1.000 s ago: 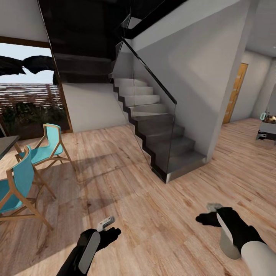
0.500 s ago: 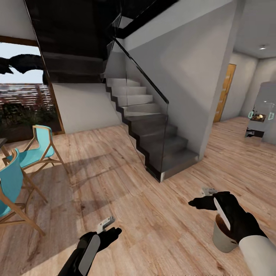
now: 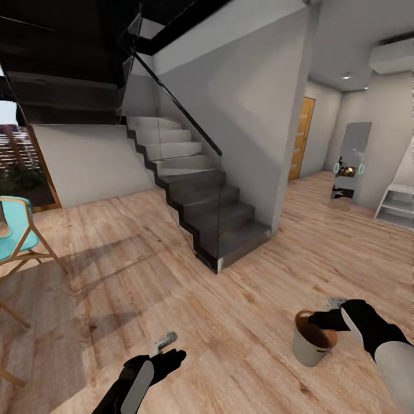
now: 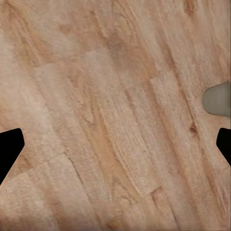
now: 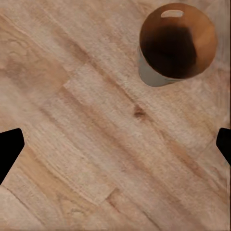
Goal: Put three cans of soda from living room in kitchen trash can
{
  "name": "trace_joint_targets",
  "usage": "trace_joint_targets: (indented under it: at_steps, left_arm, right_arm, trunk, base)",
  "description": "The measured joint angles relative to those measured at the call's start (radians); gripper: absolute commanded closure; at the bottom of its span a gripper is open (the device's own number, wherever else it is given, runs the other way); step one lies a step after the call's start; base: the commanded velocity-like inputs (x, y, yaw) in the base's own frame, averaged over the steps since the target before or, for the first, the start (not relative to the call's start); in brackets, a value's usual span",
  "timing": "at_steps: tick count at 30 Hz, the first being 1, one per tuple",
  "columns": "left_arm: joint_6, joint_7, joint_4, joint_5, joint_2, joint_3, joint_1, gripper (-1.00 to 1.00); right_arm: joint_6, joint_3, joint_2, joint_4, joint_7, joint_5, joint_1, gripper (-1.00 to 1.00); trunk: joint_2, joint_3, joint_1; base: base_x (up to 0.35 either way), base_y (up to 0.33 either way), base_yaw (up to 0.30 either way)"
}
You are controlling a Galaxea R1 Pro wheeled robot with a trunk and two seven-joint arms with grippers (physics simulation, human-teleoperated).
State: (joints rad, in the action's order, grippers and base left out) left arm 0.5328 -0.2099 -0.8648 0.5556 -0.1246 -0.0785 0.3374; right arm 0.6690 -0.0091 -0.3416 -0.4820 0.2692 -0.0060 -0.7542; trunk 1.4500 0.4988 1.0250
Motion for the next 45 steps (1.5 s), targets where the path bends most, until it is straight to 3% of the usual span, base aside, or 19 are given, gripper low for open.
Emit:
trace_joint_targets:
  at_steps: [10,16,20,27,36,42,45]
  left_arm:
    - [-0.034,0.002,-0.008,0.001,0.000,-0.007,-0.012,-1.00]
    - [-0.054,0.003,-0.015,0.001,0.000,-0.008,-0.020,-1.00]
    - [-0.057,0.001,-0.017,0.001,0.000,-0.015,-0.021,-1.00]
    - [-0.057,-0.004,-0.017,0.000,0.000,-0.028,-0.021,-1.00]
    - [-0.056,-0.006,-0.016,0.000,0.001,-0.028,-0.021,-1.00]
    - [-0.053,-0.005,-0.070,-0.002,0.011,-0.022,-0.049,-1.00]
    - [-0.045,-0.005,-0.144,0.005,0.034,-0.015,-0.092,-1.00]
  right_arm:
    - [0.000,0.006,0.002,0.014,-0.006,0.002,0.000,-1.00]
    - [0.005,0.010,0.044,-0.049,0.047,0.002,0.027,-1.00]
    - [0.032,0.008,0.055,-0.128,0.065,0.006,0.069,-1.00]
    - [0.065,0.004,0.059,-0.055,0.019,0.003,0.084,-1.00]
    - [0.057,0.004,0.064,-0.041,-0.025,0.000,0.085,-1.00]
    - [0.046,0.006,0.098,0.000,-0.041,0.005,0.087,-1.00]
    - [-0.030,0.009,0.145,0.065,-0.044,0.008,0.090,-1.00]
  trunk:
    - [0.000,0.000,0.000]
    - [0.000,0.001,0.000]
    - [0.000,0.001,0.000]
    - [0.000,0.001,0.000]
    - [0.000,0.000,0.000]
    - [0.000,0.001,0.000]
    - [0.000,0.001,0.000]
  base:
    - [0.275,-0.216,-0.026]
    - [0.276,-0.228,-0.002]
    - [0.259,-0.248,-0.137]
    - [0.193,-0.291,-0.279]
    - [0.172,-0.300,-0.243]
    - [0.171,-0.300,-0.024]
    - [0.213,-0.283,-0.003]
